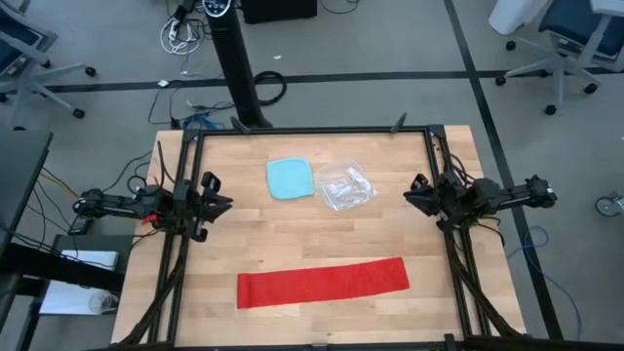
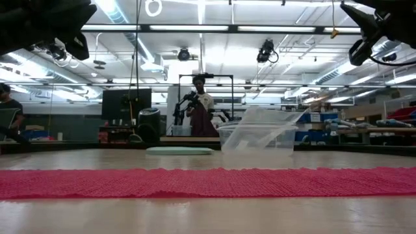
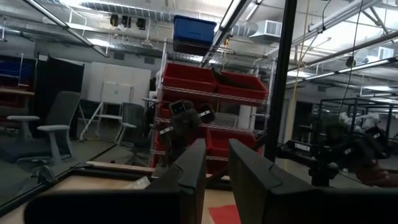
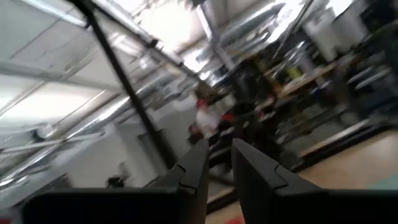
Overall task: Roll bandage
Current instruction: Roll the red bandage
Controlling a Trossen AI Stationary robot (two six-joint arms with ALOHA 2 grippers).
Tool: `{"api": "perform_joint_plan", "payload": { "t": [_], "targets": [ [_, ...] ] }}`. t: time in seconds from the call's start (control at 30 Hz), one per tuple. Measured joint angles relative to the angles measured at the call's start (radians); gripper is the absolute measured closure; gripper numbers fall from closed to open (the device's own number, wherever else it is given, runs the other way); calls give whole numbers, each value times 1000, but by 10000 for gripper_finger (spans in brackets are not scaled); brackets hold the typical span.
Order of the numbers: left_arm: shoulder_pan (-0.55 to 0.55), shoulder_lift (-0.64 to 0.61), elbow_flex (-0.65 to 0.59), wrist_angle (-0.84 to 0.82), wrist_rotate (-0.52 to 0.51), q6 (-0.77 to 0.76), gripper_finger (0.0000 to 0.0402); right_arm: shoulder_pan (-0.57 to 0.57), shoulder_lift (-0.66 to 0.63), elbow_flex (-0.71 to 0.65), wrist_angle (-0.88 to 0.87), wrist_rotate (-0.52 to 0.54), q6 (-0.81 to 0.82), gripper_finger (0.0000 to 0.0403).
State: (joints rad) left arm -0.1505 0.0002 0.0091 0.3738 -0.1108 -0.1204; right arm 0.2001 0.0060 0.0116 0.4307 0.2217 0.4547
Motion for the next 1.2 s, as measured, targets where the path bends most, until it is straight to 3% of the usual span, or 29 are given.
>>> {"api": "perform_joint_plan", "payload": {
  "t": [0.13,0.3,0.47,0.63,0.77,0.9,1.1,1.2],
  "targets": [
    [0,0,0,0,-4,-73,330,0,8,0,2,46,-9,333],
    [0,0,0,1,-27,-140,330,0,59,0,-1,-53,51,333],
    [0,17,2,-4,-57,-203,330,0,161,0,-7,-59,57,333],
    [0,127,58,-10,-61,-236,330,0,300,39,-26,-101,35,333],
    [0,263,148,-44,-61,-227,330,15,442,145,-35,-177,-39,333],
    [-2,406,248,-72,-50,-227,330,43,587,302,-128,-188,-137,333],
    [-22,600,398,-159,126,-268,330,74,809,531,-324,-187,-250,333],
    [-63,677,472,-229,165,-318,330,87,899,623,-400,-186,-269,333]
  ]
}}
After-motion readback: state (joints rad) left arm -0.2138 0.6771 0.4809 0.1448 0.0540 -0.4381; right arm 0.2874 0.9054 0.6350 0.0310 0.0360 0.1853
